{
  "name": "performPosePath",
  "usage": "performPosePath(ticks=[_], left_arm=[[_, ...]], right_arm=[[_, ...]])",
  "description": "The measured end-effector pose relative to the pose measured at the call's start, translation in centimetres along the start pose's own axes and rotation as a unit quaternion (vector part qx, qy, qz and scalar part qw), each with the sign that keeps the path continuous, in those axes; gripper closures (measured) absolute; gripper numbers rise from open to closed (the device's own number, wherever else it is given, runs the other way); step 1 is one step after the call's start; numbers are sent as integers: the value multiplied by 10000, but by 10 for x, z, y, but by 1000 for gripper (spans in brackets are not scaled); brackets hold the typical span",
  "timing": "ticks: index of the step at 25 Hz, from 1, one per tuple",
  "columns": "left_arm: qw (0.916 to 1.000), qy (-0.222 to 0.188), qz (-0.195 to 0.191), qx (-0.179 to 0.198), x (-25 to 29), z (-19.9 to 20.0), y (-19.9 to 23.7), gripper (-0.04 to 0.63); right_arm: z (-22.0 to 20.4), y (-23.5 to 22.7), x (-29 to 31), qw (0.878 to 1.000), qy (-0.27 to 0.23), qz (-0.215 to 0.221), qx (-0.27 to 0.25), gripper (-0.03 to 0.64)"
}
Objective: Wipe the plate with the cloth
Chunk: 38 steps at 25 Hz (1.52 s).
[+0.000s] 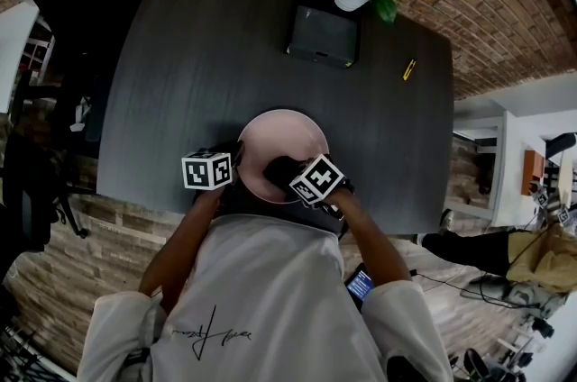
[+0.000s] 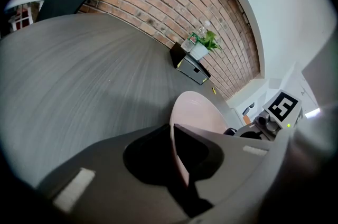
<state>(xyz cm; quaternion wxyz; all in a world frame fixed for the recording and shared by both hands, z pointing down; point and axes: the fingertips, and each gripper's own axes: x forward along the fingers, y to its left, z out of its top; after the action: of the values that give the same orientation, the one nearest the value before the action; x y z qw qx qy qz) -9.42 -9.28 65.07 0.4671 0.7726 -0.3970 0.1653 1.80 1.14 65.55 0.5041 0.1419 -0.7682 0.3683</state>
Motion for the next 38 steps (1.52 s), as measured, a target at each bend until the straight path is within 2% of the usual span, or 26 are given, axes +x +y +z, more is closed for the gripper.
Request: performPosePath(ticks=[9,38], left_arm=[[10000,33,-25,34,0,0,1,554],[9999,92,-63,30,0,0,0,554]], right_arm=[[2,-20,-9,9993,-152,-265,195,506],[12,-60,-26,9979,-1,-652,22,502]])
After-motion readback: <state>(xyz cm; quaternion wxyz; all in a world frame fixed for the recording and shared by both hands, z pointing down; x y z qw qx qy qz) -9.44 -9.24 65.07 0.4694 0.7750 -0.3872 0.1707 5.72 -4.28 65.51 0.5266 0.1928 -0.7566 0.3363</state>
